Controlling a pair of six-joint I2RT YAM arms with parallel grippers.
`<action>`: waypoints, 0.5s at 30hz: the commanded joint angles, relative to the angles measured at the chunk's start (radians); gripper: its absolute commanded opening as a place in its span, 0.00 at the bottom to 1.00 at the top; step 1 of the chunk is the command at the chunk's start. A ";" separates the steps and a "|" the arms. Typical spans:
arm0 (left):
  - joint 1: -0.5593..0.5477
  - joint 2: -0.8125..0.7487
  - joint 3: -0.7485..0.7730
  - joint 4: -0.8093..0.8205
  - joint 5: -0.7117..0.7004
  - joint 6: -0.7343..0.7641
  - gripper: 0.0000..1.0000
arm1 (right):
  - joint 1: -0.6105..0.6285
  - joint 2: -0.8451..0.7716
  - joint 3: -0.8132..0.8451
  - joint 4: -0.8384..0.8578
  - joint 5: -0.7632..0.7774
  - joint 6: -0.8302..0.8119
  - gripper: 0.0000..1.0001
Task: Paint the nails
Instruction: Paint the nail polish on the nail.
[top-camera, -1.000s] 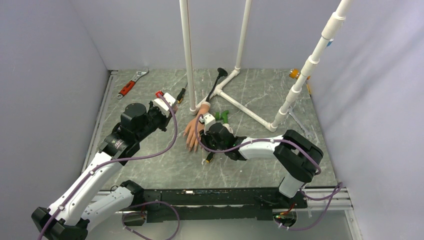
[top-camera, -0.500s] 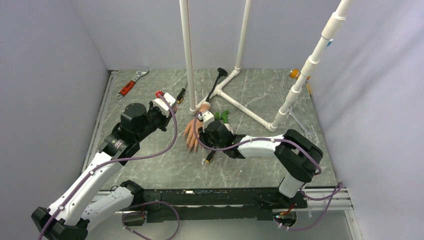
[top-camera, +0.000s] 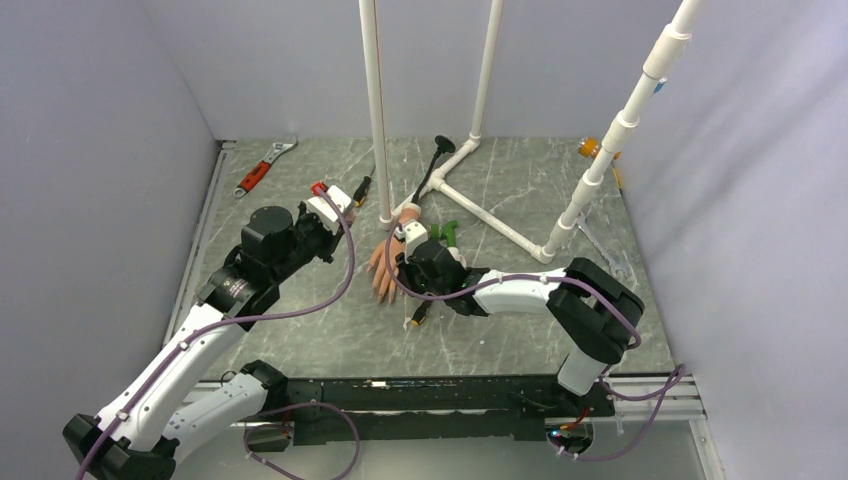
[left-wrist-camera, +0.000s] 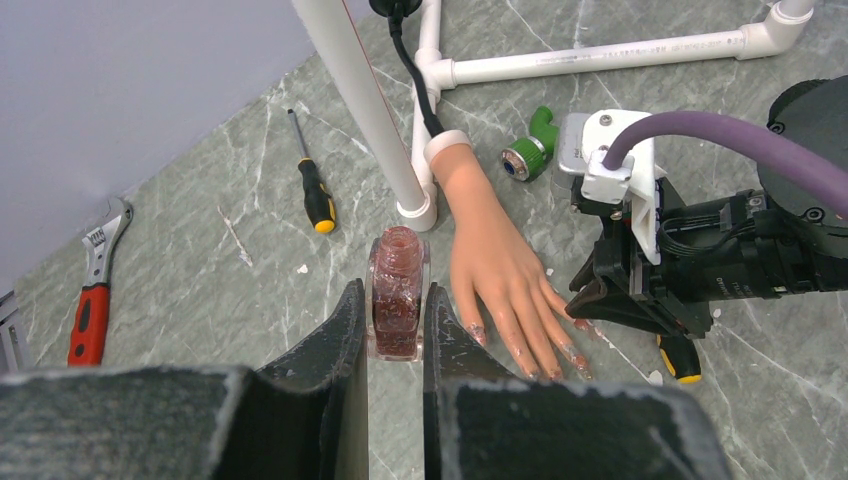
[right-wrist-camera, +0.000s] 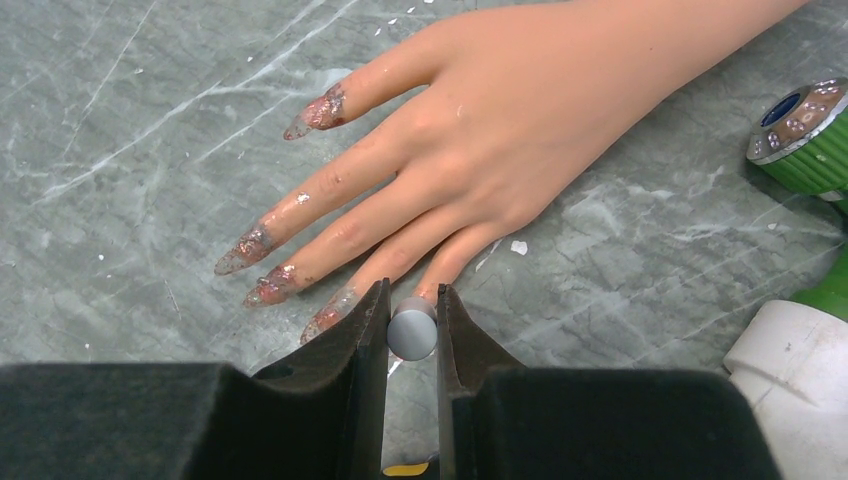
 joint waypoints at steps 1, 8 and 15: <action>-0.002 -0.012 0.024 0.030 -0.007 0.007 0.00 | -0.001 -0.017 0.007 0.018 0.032 -0.013 0.00; -0.002 -0.013 0.023 0.028 -0.008 0.007 0.00 | -0.001 -0.024 -0.002 0.011 0.019 -0.012 0.00; -0.002 -0.012 0.023 0.028 -0.008 0.008 0.00 | 0.000 -0.025 -0.014 0.010 -0.021 -0.009 0.00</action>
